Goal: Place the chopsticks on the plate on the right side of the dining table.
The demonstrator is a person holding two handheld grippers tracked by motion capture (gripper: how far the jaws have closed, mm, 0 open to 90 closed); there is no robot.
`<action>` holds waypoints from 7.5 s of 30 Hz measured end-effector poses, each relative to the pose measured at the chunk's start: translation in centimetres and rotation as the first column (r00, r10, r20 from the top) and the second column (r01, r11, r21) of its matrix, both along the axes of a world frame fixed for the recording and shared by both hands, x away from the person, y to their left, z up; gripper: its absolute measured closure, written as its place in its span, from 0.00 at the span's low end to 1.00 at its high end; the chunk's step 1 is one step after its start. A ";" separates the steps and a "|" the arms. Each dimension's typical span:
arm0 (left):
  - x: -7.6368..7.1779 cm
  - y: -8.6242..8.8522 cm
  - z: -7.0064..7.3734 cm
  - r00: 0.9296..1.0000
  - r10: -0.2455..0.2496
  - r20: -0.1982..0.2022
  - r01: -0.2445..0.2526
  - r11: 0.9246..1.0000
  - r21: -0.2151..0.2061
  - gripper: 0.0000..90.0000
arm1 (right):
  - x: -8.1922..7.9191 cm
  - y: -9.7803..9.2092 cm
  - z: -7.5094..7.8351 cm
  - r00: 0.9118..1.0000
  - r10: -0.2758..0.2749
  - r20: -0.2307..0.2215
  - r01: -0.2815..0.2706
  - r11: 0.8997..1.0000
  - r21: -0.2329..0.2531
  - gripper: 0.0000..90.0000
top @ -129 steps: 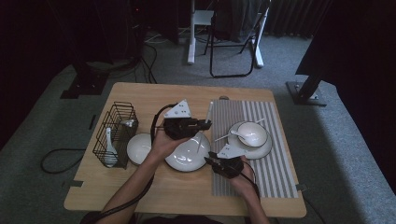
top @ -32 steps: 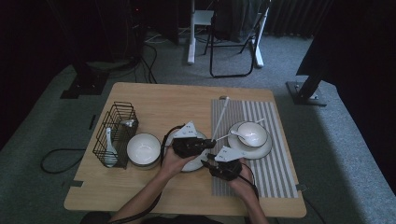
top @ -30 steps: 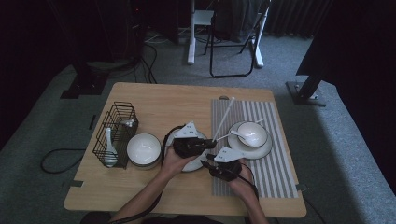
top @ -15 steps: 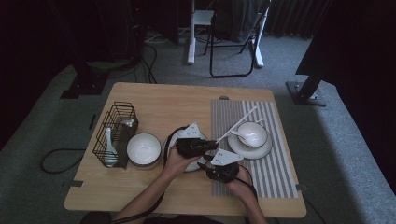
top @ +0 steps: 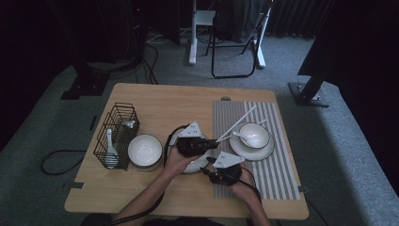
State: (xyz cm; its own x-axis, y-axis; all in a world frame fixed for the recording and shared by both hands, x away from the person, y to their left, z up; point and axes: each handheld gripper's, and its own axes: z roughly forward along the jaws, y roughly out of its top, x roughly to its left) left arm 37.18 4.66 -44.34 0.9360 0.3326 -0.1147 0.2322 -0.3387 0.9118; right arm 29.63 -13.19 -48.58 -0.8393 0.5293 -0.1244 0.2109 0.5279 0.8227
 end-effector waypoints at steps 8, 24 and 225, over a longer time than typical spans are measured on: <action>0.8 0.2 0.4 1.000 0.005 0.014 -0.005 1.000 0.017 0.96 | 0.0 -1.2 -0.2 1.000 -0.008 0.005 0.008 0.999 -0.046 0.56; 2.9 0.3 1.7 0.998 0.014 0.061 -0.018 0.998 0.054 0.96 | 0.3 -3.9 -0.7 0.999 -0.019 -0.037 0.015 0.995 -0.098 0.37; 9.2 -9.3 -4.7 0.996 0.084 0.023 -0.087 0.912 0.400 0.95 | 0.0 -6.5 -4.0 0.983 -0.121 -0.139 0.113 0.991 -0.069 0.31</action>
